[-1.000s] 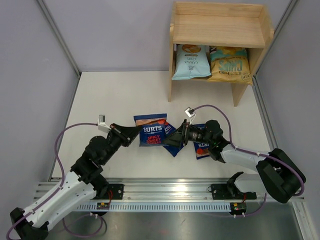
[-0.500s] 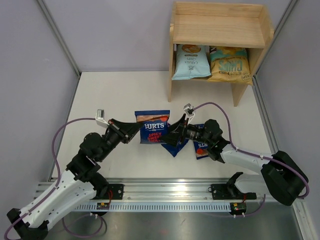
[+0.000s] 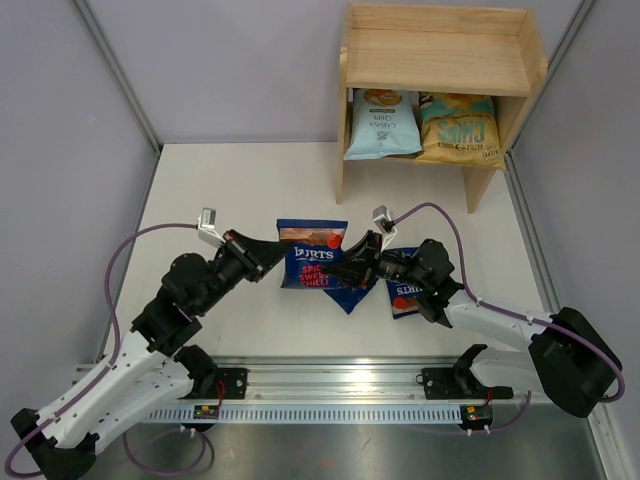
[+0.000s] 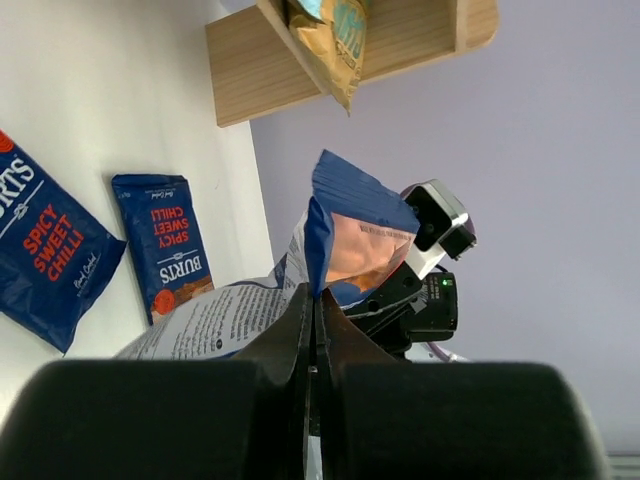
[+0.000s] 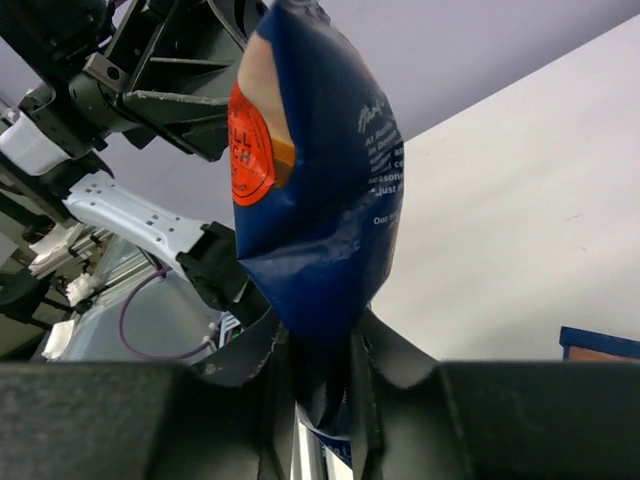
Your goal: Place and organize the chips bags onto the shelf
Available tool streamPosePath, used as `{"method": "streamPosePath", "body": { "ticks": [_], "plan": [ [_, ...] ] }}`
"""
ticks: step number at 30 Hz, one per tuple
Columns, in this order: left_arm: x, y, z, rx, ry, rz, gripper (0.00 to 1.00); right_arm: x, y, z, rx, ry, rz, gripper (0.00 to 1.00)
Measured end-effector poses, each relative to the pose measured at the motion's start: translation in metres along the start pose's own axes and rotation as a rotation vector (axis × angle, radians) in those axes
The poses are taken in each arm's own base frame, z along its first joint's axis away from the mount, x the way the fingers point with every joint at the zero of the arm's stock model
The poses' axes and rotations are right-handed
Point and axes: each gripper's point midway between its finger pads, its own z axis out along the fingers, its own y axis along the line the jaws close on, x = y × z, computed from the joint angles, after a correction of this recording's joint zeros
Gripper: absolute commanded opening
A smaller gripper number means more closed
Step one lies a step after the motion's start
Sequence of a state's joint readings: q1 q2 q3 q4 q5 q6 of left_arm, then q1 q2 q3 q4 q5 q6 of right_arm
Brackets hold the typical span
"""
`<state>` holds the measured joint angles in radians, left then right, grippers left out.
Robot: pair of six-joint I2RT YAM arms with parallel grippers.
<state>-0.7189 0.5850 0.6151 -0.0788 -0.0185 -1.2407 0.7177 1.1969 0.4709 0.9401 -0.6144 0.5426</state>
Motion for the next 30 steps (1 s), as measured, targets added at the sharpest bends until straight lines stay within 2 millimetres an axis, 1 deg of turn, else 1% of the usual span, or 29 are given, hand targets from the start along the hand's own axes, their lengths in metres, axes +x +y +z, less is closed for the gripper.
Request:
{"method": "streamPosePath", "body": {
  "ticks": [1, 2, 3, 4, 5, 6, 8, 10, 13, 15, 18, 20, 24, 27, 30],
  "plan": [
    [-0.002, -0.004, -0.001, 0.003, 0.000, 0.016, 0.04, -0.001, 0.003, 0.000, -0.011, -0.002, 0.001, 0.23],
    [-0.003, -0.009, -0.002, 0.005, 0.001, 0.041, 0.13, -0.004, 0.005, -0.001, -0.016, -0.007, 0.000, 0.21],
    [-0.004, -0.015, -0.003, 0.012, 0.005, 0.073, 0.30, -0.007, 0.009, -0.002, -0.025, -0.013, -0.002, 0.21],
    [-0.006, -0.020, -0.003, 0.020, 0.005, 0.113, 0.50, -0.010, 0.013, -0.003, -0.034, -0.018, -0.007, 0.20],
    [-0.008, -0.026, -0.003, 0.029, 0.003, 0.151, 0.82, -0.013, 0.018, -0.005, -0.043, -0.024, -0.009, 0.20],
    [-0.010, -0.030, -0.003, 0.037, 0.003, 0.197, 0.90, -0.016, 0.023, -0.006, -0.051, -0.026, -0.011, 0.20],
    [-0.013, -0.041, -0.002, 0.063, 0.007, 0.281, 0.99, -0.022, 0.034, -0.011, -0.069, -0.030, -0.013, 0.20],
    [-0.013, -0.047, -0.003, 0.088, 0.022, 0.390, 0.99, -0.029, 0.046, -0.016, -0.094, -0.029, -0.020, 0.20],
    [-0.006, -0.047, -0.005, 0.134, 0.064, 0.541, 0.99, -0.036, 0.066, -0.023, -0.140, -0.007, -0.029, 0.20],
    [0.006, -0.051, -0.008, 0.207, 0.121, 0.632, 0.99, -0.038, 0.077, -0.026, -0.165, 0.029, -0.026, 0.19],
    [0.024, -0.058, -0.015, 0.329, 0.197, 0.714, 0.99, -0.040, 0.086, -0.028, -0.177, 0.085, -0.023, 0.19],
    [0.035, -0.062, -0.019, 0.405, 0.236, 0.744, 0.99, -0.041, 0.089, -0.029, -0.172, 0.120, -0.023, 0.19],
    [0.048, -0.065, -0.025, 0.500, 0.284, 0.771, 0.99, -0.040, 0.089, -0.031, -0.144, 0.176, -0.020, 0.19],
    [0.054, -0.066, -0.025, 0.527, 0.313, 0.774, 0.99, -0.039, 0.087, -0.032, -0.126, 0.202, -0.016, 0.18],
    [0.057, -0.064, -0.023, 0.530, 0.332, 0.772, 0.99, -0.039, 0.080, -0.031, -0.078, 0.222, -0.010, 0.17]
  ]
}}
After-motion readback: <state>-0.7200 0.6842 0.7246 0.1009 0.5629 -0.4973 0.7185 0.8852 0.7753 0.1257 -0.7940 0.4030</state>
